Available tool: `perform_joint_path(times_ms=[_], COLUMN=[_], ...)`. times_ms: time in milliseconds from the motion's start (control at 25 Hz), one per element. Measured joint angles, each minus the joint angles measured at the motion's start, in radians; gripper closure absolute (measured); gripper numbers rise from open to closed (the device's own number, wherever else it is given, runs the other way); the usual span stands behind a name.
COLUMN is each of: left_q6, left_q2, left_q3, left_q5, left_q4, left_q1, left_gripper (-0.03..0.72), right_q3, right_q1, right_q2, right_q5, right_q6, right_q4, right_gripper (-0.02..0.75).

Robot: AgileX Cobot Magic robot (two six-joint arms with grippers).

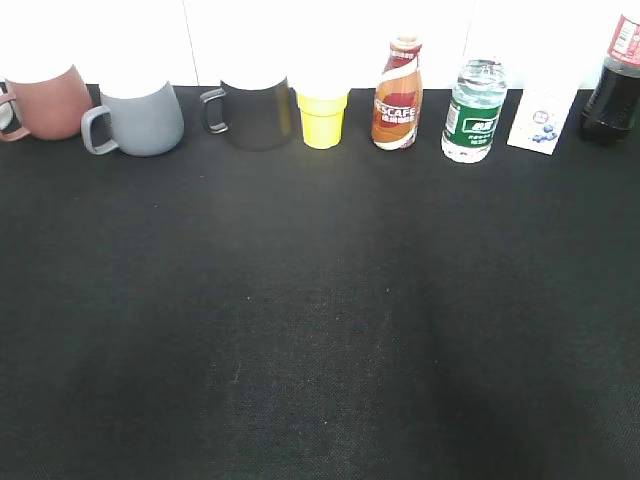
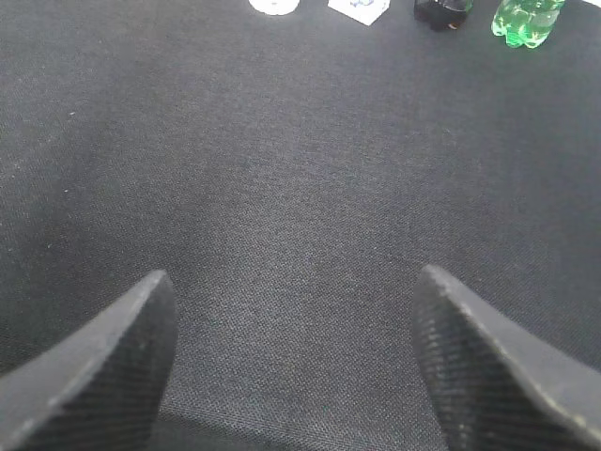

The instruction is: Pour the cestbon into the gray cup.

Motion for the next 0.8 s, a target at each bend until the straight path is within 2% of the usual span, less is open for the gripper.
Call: perform_joint_path(times_ms=[800], left_q6=[0.000], left_q2=[0.000], left_q3=[0.000], left_q5=[0.000], left_q4=[0.000], left_q1=[0.000], left_gripper=[0.450], right_q3=[0.000], right_q1=[0.000], right_q2=[0.000], right_q5=[0.000], right_q6=[0.000], right_q4=[0.000], right_gripper=[0.150])
